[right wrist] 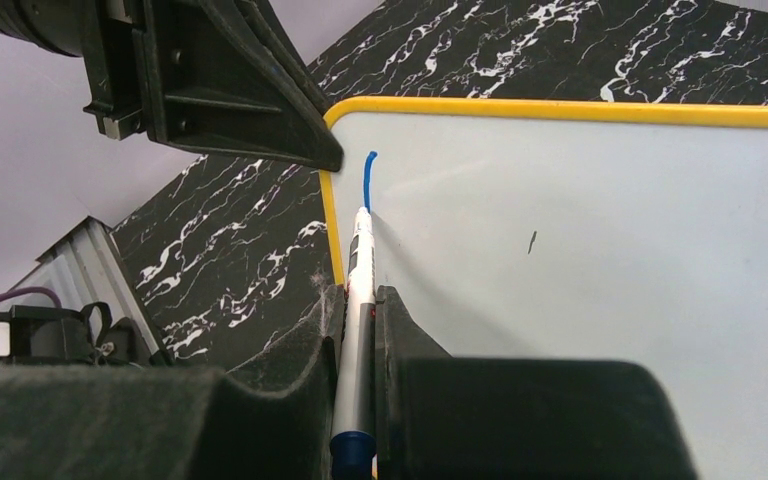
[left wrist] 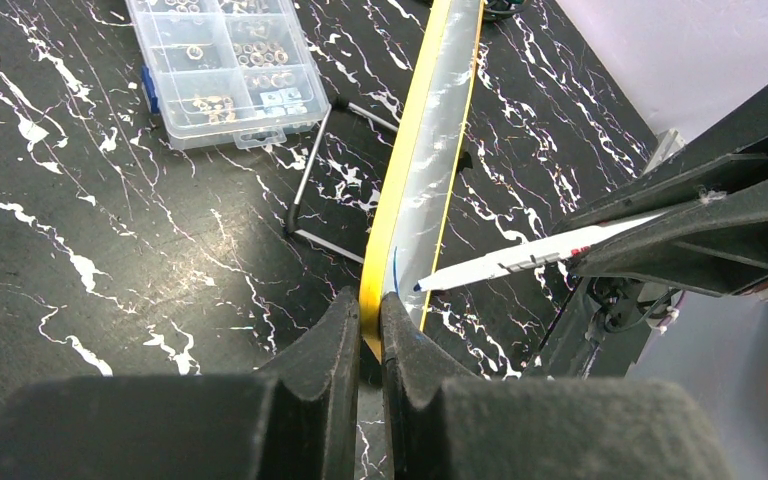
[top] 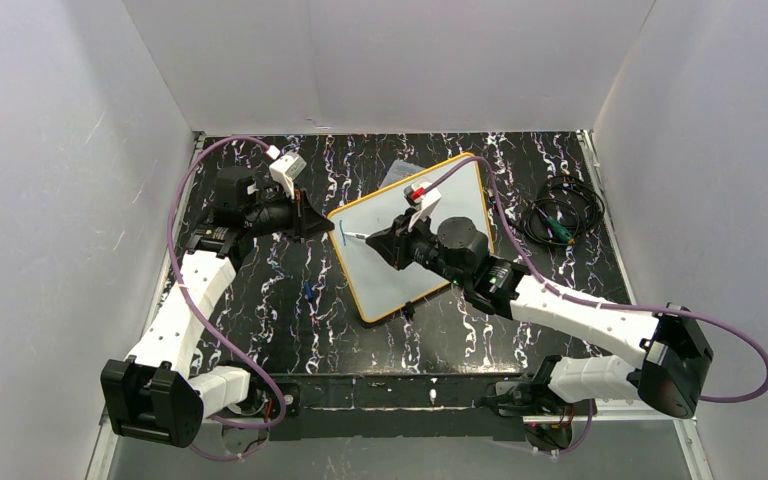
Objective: Write a sentence on the whiteboard
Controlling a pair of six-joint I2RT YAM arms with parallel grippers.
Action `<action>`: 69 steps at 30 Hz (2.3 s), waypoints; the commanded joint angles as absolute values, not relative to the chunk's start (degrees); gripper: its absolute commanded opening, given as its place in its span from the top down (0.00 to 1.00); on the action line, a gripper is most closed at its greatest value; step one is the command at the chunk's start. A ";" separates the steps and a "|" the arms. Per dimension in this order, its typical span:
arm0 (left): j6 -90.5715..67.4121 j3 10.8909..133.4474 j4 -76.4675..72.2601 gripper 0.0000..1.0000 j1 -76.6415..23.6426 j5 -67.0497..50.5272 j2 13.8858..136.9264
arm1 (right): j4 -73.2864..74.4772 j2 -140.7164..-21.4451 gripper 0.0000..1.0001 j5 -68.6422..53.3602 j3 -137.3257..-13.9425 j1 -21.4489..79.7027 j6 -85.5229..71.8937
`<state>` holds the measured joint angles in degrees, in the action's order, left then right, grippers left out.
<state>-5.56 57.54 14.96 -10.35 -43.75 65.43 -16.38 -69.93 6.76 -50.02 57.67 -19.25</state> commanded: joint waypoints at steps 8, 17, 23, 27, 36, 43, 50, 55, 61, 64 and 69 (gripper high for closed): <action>-3.56 56.69 15.56 1.00 -10.62 -45.26 63.46 | -19.78 -71.74 0.99 10.24 -52.00 57.92 -17.93; -3.35 56.67 15.57 1.00 -10.63 -45.24 63.32 | -18.44 -68.36 0.99 17.33 -50.24 57.91 -17.81; -3.34 56.60 15.60 1.00 -10.63 -45.31 63.31 | -20.37 -67.89 0.99 14.12 -50.08 57.92 -17.32; -3.34 56.60 15.47 1.00 -10.61 -45.35 63.29 | -23.08 -67.54 0.99 12.60 -50.11 57.92 -17.29; -3.34 56.51 15.38 1.00 -10.63 -45.77 63.34 | -23.50 -69.89 0.99 15.74 -52.08 57.88 -15.57; -3.28 56.49 15.38 1.00 -10.61 -45.79 63.16 | -20.98 -70.21 0.99 16.34 -51.92 57.85 -15.60; -3.25 56.59 15.33 1.00 -10.59 -45.79 63.13 | -18.31 -68.30 0.99 15.18 -49.00 57.91 -17.61; -3.26 56.60 15.29 1.00 -10.63 -45.79 63.11 | -16.83 -67.12 0.99 13.53 -46.06 57.92 -19.92; -3.32 56.60 15.29 1.00 -10.63 -45.88 63.27 | -16.15 -65.94 0.99 11.99 -43.95 57.92 -20.92; -3.23 56.52 15.29 1.00 -10.59 -45.82 63.29 | -17.53 -64.42 0.99 11.98 -44.25 57.92 -20.72; -3.17 56.43 15.29 1.00 -10.59 -45.78 63.31 | -20.10 -62.29 0.99 15.29 -44.46 57.92 -20.48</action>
<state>-5.10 57.14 14.76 -10.24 -44.18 65.06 -16.27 -65.19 12.12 -44.14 58.11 -20.62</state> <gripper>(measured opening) 0.066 0.186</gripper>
